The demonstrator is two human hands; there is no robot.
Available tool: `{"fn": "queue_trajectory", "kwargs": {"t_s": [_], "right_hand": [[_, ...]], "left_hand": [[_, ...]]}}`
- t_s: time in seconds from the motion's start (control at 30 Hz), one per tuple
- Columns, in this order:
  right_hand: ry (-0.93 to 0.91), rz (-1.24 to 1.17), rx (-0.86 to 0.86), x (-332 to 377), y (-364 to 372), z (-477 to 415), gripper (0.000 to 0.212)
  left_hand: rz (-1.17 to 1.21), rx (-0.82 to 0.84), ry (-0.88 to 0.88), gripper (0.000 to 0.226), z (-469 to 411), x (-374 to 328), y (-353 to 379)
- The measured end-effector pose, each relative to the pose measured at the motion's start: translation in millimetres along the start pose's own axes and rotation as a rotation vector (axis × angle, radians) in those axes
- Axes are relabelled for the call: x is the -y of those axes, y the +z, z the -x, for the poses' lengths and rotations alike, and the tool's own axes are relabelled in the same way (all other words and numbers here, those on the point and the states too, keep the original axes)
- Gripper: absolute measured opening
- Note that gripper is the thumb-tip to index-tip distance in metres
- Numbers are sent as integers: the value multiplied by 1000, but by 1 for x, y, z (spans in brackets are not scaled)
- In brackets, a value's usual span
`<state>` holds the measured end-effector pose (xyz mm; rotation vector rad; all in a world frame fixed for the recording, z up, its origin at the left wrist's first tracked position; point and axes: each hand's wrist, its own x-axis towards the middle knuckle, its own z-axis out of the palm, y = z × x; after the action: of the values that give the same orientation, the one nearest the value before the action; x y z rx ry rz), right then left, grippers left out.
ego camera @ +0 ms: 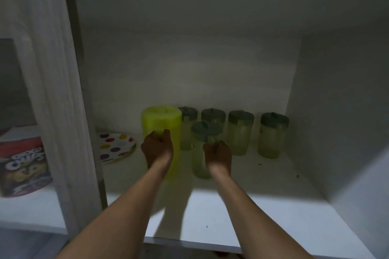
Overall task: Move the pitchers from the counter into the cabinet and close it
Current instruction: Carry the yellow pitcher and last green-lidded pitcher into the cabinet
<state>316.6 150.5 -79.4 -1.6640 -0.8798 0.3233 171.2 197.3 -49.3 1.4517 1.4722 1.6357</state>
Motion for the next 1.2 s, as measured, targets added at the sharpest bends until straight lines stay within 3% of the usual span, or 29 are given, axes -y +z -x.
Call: {"fn": "queue_trajectory", "kwargs": {"t_s": [0.23, 0.5, 0.67, 0.77, 0.9, 1.0, 1.1, 1.2], "right_hand": [[-14, -6, 24, -1, 17, -12, 20], [-23, 34, 48, 1, 18, -16, 24], [30, 178, 87, 7, 11, -11, 57], [48, 309, 107, 12, 6, -5, 82], [16, 484, 48, 25, -10, 12, 104], [-18, 519, -14, 38, -28, 40, 83], [-33, 488, -65, 55, -51, 72, 53], [-54, 565, -77, 71, -78, 109, 63]], "left_hand": [[13, 18, 43, 51, -19, 8, 14], [-112, 123, -38, 35, -26, 4, 16], [-295, 179, -21, 60, -23, 4, 7], [-326, 119, -71, 79, -17, 5, 1], [-396, 23, -24, 84, -4, -7, -14], [-433, 83, 69, 86, 14, -17, -26], [-393, 181, 200, 63, 30, -36, -44], [-304, 323, 365, 43, 50, -56, -71]]}}
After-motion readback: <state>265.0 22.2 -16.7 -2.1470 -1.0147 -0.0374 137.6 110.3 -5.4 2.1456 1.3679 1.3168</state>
